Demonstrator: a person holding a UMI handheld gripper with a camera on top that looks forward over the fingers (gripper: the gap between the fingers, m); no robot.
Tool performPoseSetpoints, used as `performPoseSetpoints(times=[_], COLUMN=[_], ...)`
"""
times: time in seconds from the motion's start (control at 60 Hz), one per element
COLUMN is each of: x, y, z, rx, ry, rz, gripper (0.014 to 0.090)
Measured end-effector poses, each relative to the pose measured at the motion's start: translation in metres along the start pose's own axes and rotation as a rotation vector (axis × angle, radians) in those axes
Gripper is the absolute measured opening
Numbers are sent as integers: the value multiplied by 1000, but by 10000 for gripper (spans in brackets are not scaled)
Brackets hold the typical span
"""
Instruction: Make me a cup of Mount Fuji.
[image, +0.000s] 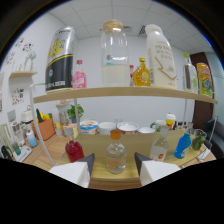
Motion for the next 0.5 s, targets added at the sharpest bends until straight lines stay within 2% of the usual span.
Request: performPoseSetpoints(times=[0.2, 0.25, 0.5], x=[1, 2, -1], y=[14, 10, 12], z=[32, 33, 30], rx=[-37, -36, -31], ry=[15, 36, 24], rz=[2, 0, -4], gripper=[472, 369, 356])
